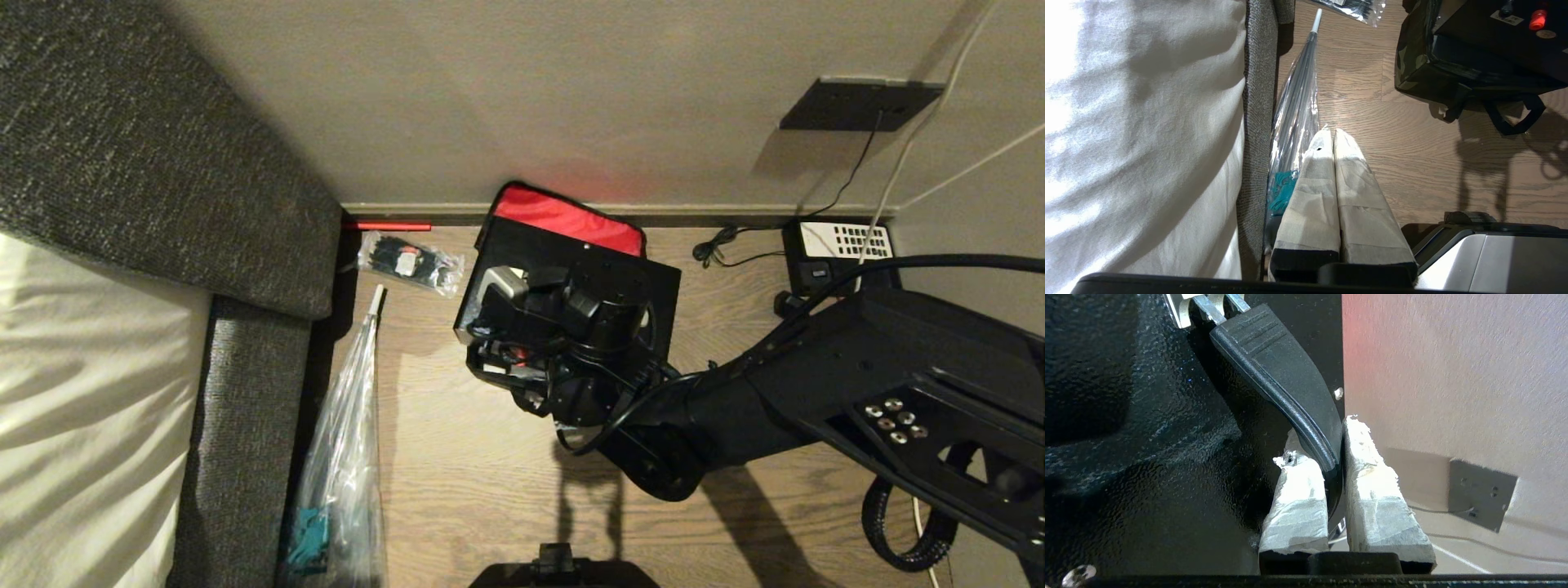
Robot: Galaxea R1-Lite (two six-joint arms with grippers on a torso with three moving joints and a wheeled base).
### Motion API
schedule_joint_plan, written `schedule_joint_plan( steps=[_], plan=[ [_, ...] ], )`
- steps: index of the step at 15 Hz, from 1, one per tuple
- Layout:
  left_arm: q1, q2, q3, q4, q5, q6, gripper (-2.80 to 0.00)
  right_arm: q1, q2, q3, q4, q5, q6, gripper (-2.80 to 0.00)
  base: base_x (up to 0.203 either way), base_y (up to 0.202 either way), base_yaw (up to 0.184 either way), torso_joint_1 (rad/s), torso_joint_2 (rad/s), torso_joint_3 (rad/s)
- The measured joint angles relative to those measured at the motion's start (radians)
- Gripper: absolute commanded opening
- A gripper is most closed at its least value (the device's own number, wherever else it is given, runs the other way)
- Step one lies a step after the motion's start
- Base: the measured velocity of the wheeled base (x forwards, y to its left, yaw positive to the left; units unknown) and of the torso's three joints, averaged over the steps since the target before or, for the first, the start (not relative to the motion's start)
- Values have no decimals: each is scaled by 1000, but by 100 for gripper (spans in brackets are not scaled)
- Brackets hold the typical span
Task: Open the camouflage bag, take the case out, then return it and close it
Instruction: Place the black box back
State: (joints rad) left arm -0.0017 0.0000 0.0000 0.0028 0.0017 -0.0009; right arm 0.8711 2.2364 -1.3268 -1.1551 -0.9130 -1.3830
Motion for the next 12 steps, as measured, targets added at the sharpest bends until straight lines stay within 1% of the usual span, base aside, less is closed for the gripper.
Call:
schedule_joint_plan(
  steps=[12],
  plan=[
    [0,0,0,0,0,0,-280,-40,2,17,14,12,-6,-280,0,0,0,0,0,0]
  ],
)
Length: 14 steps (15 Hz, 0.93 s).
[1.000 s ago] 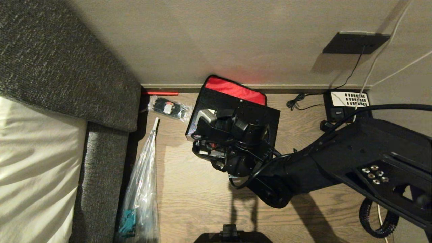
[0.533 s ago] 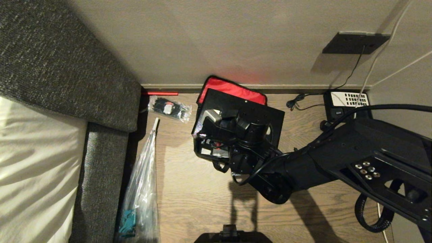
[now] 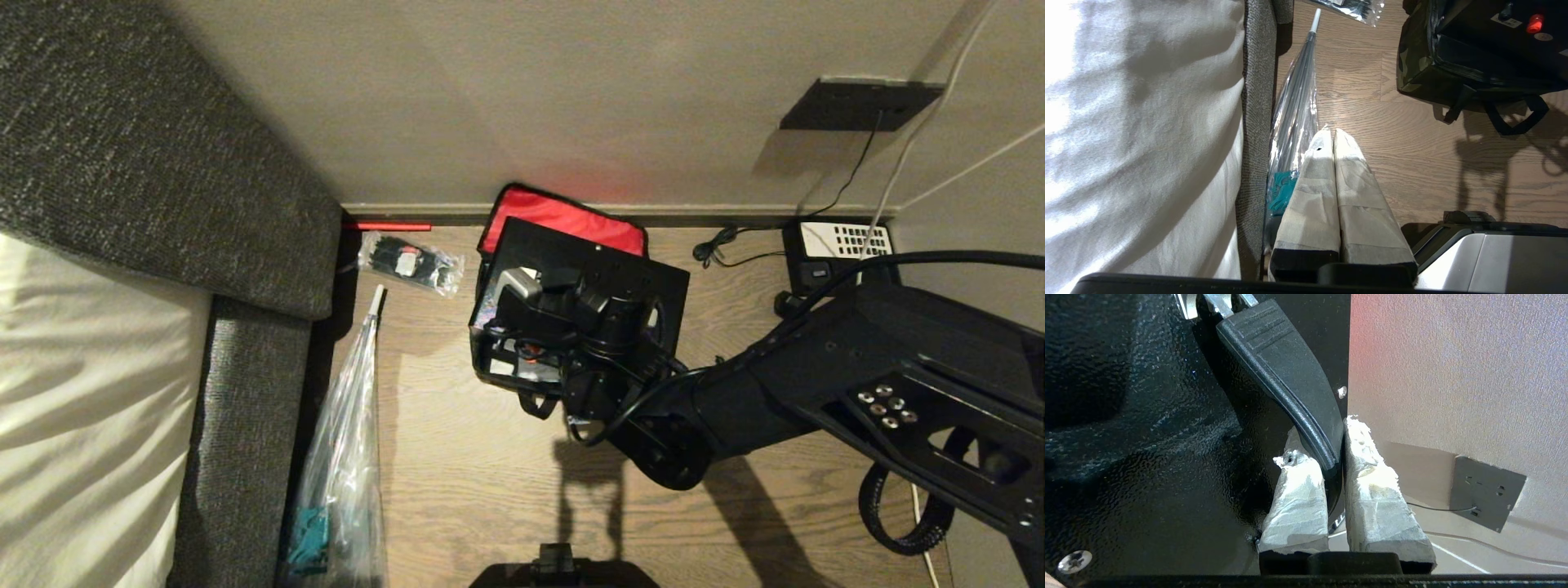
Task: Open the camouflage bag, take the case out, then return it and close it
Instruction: Place the black box back
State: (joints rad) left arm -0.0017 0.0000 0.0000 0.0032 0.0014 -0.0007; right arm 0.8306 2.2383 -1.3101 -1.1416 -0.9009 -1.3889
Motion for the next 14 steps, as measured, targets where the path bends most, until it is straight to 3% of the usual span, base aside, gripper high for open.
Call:
schedule_joint_plan(
  steps=[5,14],
  plan=[
    [0,0,0,0,0,0,-280,-3,-51,23,73,0,10,-280,0,0,0,0,0,0],
    [0,0,0,0,0,-1,-280,-3,-60,62,65,0,18,-280,0,0,0,0,0,0]
  ],
)
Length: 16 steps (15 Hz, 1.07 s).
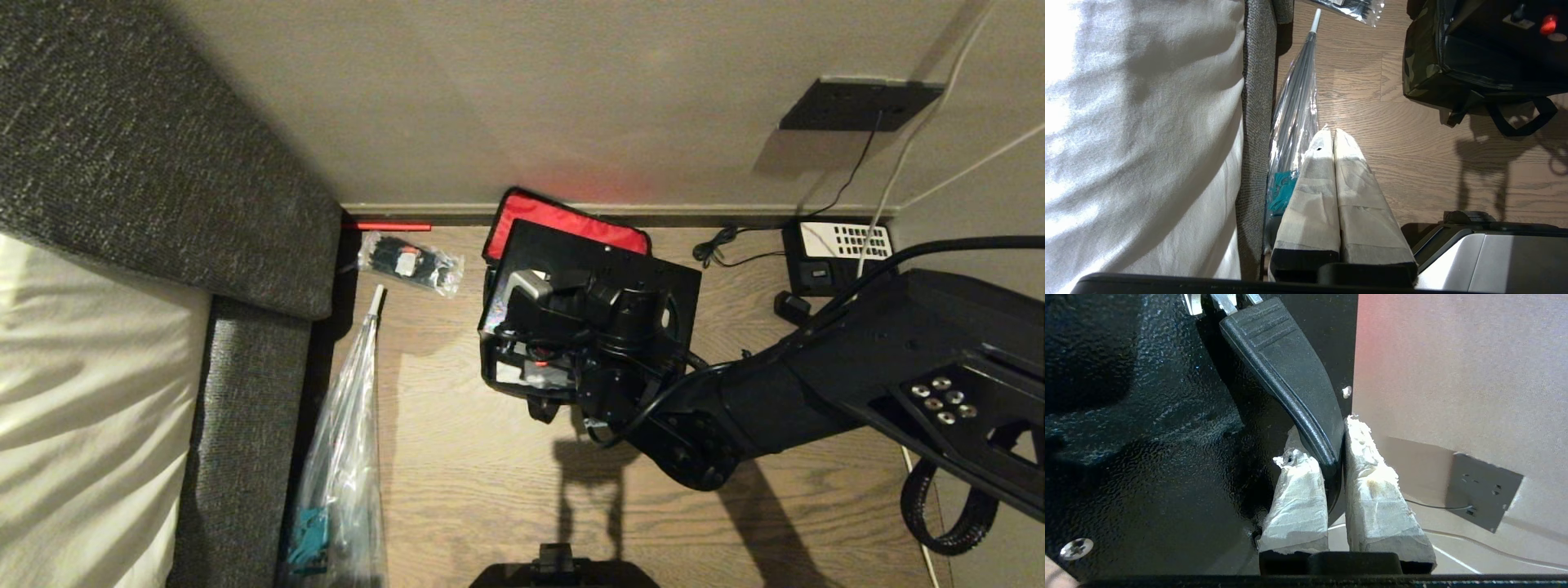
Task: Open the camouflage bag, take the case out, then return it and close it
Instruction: Place the black box back
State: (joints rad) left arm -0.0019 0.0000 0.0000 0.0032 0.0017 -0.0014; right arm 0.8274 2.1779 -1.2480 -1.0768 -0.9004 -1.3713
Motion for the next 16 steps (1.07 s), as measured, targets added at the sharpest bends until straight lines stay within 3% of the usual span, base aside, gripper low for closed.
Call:
schedule_joint_plan(
  steps=[10,16],
  plan=[
    [0,0,0,0,0,0,-280,-10,44,47,-89,0,-1,-280,0,0,0,0,0,0],
    [0,0,0,0,-1,1,-280,-11,9,57,-65,3,-5,-280,0,0,0,0,0,0]
  ],
)
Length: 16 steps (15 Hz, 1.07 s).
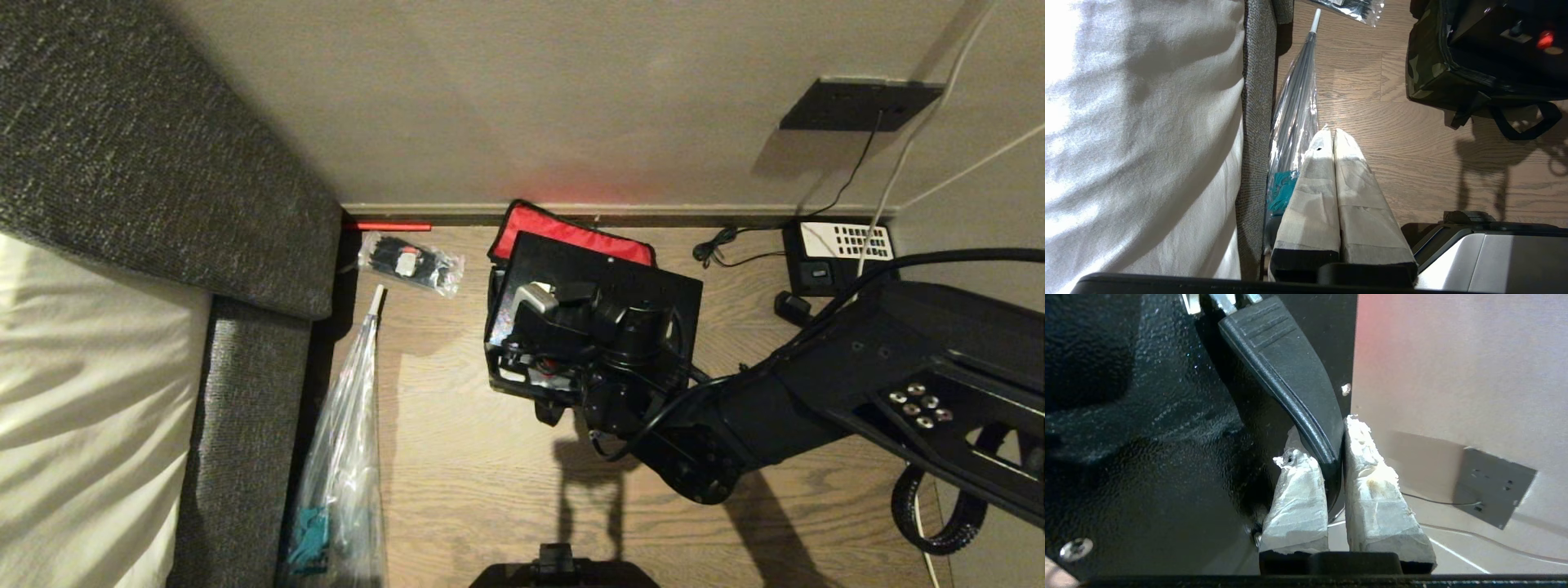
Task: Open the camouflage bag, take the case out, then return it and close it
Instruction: Place the black box back
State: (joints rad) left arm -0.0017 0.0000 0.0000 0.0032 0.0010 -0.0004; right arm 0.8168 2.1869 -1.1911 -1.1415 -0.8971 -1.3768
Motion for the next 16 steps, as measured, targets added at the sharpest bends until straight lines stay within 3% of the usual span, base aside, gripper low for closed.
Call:
schedule_joint_plan(
  steps=[8,16],
  plan=[
    [0,0,0,0,0,0,-280,3,-55,18,15,149,0,-280,0,0,0,0,0,0],
    [0,0,0,0,1,-1,-280,-24,-68,69,17,230,-9,-280,0,0,0,0,0,0]
  ],
)
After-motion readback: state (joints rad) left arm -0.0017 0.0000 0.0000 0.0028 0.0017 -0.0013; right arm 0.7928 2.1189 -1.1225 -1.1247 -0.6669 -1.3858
